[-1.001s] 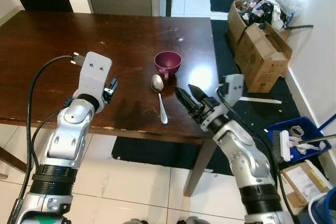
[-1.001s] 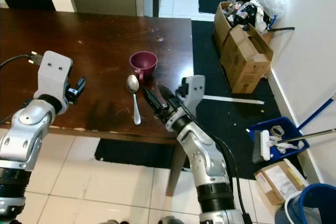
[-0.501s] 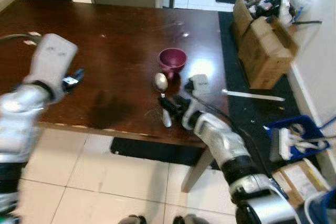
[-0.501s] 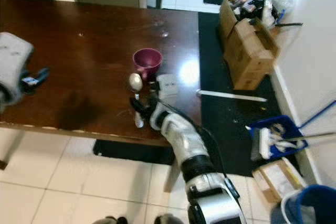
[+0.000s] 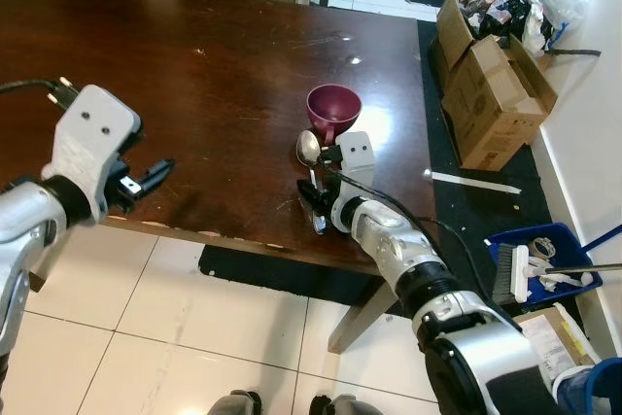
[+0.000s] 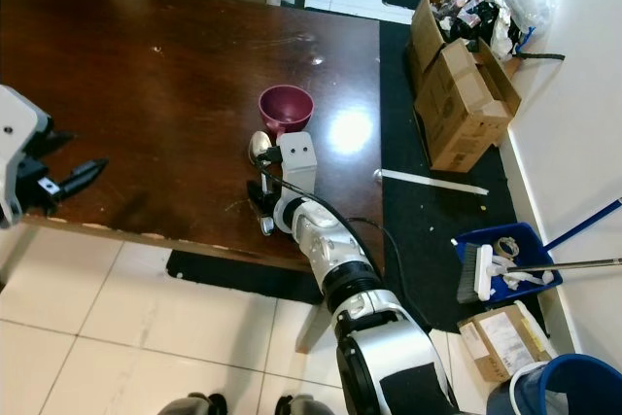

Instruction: Setting the table

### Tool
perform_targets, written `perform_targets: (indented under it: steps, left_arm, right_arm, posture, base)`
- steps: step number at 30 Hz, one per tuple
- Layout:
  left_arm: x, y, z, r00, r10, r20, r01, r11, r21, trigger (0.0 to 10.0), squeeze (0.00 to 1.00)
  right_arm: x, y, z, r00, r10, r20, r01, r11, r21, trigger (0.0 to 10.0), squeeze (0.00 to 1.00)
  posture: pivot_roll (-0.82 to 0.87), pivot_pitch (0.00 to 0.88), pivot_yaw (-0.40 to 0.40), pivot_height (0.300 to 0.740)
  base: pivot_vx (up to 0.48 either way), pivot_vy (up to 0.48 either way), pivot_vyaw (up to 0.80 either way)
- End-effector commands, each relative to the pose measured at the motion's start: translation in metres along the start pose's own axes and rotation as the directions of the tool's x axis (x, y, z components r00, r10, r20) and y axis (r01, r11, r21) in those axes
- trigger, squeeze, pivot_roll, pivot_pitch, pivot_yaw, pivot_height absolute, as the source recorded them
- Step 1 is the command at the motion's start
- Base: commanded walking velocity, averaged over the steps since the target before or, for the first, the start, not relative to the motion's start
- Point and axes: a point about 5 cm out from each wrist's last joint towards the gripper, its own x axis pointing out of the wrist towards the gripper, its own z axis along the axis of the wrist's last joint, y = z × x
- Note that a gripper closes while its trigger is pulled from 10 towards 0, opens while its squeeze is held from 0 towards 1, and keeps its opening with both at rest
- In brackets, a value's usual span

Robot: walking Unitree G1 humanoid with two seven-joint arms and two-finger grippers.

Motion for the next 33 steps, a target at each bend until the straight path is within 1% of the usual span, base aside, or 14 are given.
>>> perform_targets:
  steps: [1, 7, 14, 21, 24, 25, 26, 27, 28, 29, 30, 31, 32, 33]
  left_arm:
    - [0.0, -0.012, -0.002, 0.996, -0.093, -0.015, 0.093, 0.996, 0.002, 10.0, 0.0]
    - [-0.001, -0.019, -0.005, 0.987, -0.159, -0.033, 0.159, 0.987, 0.008, 10.0, 0.0]
    - [0.002, -0.023, -0.004, 0.986, -0.163, -0.033, 0.163, 0.987, 0.001, 10.0, 0.0]
    - [0.006, -0.025, -0.007, 0.986, -0.166, -0.03, 0.166, 0.986, -0.005, 10.0, 0.0]
    - [0.008, -0.026, -0.007, 0.986, -0.166, -0.028, 0.165, 0.986, -0.006, 10.0, 0.0]
    - [0.01, -0.027, -0.007, 0.986, -0.164, -0.025, 0.164, 0.986, -0.008, 10.0, 0.0]
    - [0.01, -0.027, -0.007, 0.986, -0.164, -0.025, 0.164, 0.986, -0.008, 10.0, 0.0]
    - [0.013, -0.029, -0.007, 0.987, -0.16, -0.02, 0.16, 0.987, -0.012, 10.0, 0.0]
    - [0.016, -0.029, -0.007, 0.989, -0.144, -0.013, 0.144, 0.989, -0.021, 10.0, 0.0]
    - [0.02, -0.03, -0.008, 0.992, -0.122, -0.006, 0.122, 0.992, -0.032, 10.0, 0.0]
    - [0.023, -0.031, -0.008, 0.994, -0.108, -0.002, 0.108, 0.993, -0.04, 10.0, 0.0]
    - [0.023, -0.031, -0.008, 0.994, -0.108, -0.002, 0.108, 0.993, -0.04, 10.0, 0.0]
    - [0.026, -0.032, -0.009, 0.996, -0.091, 0.001, 0.091, 0.995, -0.049, 10.0, 0.0]
    - [0.026, -0.032, -0.009, 0.996, -0.091, 0.001, 0.091, 0.995, -0.049, 10.0, 0.0]
  right_arm:
    - [-0.007, -0.009, -0.043, 0.985, -0.047, -0.167, 0.054, 0.998, 0.038, 0.0, 0.0]
    - [-0.01, -0.017, -0.05, 0.978, -0.089, -0.19, 0.095, 0.995, 0.023, 0.0, 0.0]
    - [-0.012, -0.025, -0.053, 0.97, -0.132, -0.202, 0.133, 0.991, -0.009, 0.0, 0.0]
    - [-0.015, -0.034, -0.051, 0.97, -0.159, -0.186, 0.161, 0.987, -0.004, 0.0, 0.0]
    - [-0.016, -0.038, -0.049, 0.971, -0.171, -0.168, 0.172, 0.985, -0.007, 0.0, 0.0]
    - [-0.016, -0.04, -0.04, 0.981, -0.159, -0.107, 0.16, 0.987, 0.0, 0.0, 0.0]
    - [-0.016, -0.04, -0.04, 0.981, -0.159, -0.107, 0.16, 0.987, 0.0, 0.0, 0.0]
    - [-0.017, -0.041, -0.029, 0.989, -0.142, -0.031, 0.142, 0.99, 0.004, 0.0, 0.0]
    - [-0.02, -0.041, -0.014, 0.992, -0.104, 0.076, 0.105, 0.994, -0.006, 2.9, 0.0]
    - [-0.027, -0.039, 0.003, 0.977, -0.062, 0.205, 0.062, 0.998, 0.006, 10.0, 0.0]
    - [-0.034, -0.037, 0.013, 0.959, -0.036, 0.282, 0.034, 0.999, 0.011, 10.0, 0.0]
    - [-0.034, -0.037, 0.013, 0.959, -0.036, 0.282, 0.034, 0.999, 0.011, 10.0, 0.0]
    - [-0.045, -0.034, 0.021, 0.936, -0.008, 0.351, 0.004, 1.0, 0.014, 10.0, 0.0]
    - [-0.045, -0.034, 0.021, 0.936, -0.008, 0.351, 0.004, 1.0, 0.014, 10.0, 0.0]
  posture:
    - [0.16, 0.119, 0.004, 0.74]
    - [0.15, 0.115, 0.011, 0.74]
    - [0.14, 0.106, 0.014, 0.74]
    - [0.12, 0.09, 0.018, 0.74]
    - [0.11, 0.087, 0.019, 0.74]
    - [0.11, 0.085, 0.022, 0.74]
    - [0.11, 0.085, 0.022, 0.74]
    - [0.11, 0.085, 0.022, 0.74]
    - [0.09, 0.08, 0.025, 0.74]
    - [0.08, 0.078, 0.03, 0.74]
    - [0.08, 0.078, 0.03, 0.74]
    - [0.08, 0.078, 0.03, 0.74]
    - [0.06, 0.075, 0.036, 0.74]
    - [0.06, 0.075, 0.036, 0.74]
  base:
    - [0.0, 0.0, 0.0]
    - [0.0, 0.0, 0.0]
    - [0.0, 0.0, 0.0]
    - [0.0, 0.0, 0.0]
    - [0.0, 0.0, 0.0]
    - [0.0, 0.0, 0.0]
    - [0.0, 0.0, 0.0]
    - [0.0, 0.0, 0.0]
    - [0.0, 0.0, 0.0]
    - [0.0, 0.0, 0.0]
    - [0.0, 0.0, 0.0]
    - [0.0, 0.0, 0.0]
    - [0.0, 0.0, 0.0]
    - [0.0, 0.0, 0.0]
